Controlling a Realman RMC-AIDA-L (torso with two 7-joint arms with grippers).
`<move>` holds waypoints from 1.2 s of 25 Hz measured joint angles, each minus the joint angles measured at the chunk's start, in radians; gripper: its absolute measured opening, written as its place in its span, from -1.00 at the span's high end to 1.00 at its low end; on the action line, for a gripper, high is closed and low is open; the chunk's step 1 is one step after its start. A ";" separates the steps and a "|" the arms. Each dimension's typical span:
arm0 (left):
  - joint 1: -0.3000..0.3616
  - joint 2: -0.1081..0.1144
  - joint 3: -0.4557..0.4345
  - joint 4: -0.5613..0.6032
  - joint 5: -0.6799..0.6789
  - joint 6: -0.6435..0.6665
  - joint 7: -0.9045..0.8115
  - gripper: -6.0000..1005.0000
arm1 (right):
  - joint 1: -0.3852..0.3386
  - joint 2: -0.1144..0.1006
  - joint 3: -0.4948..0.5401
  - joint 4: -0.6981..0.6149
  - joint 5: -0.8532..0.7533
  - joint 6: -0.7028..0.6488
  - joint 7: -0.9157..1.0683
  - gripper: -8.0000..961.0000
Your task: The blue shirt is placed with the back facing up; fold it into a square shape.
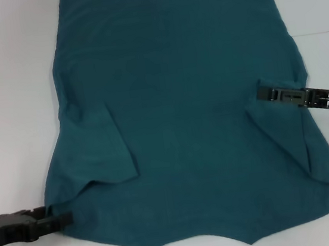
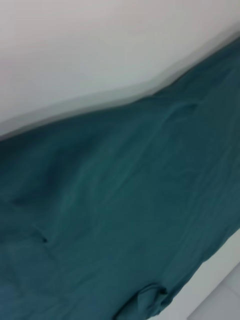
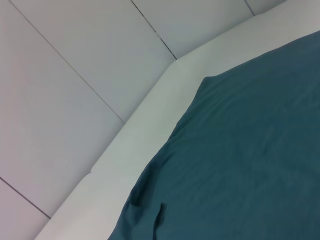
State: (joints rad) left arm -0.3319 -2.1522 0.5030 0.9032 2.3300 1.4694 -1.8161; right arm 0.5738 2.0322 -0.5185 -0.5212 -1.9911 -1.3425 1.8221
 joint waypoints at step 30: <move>-0.054 -0.009 0.060 -0.002 -0.004 0.009 -0.012 -0.46 | -0.017 -0.006 0.000 0.000 0.015 -0.008 0.000 -0.89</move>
State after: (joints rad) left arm -0.3863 -2.1611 0.5631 0.9007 2.3258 1.4787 -1.8284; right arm 0.5568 2.0262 -0.5185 -0.5212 -1.9758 -1.3504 1.8223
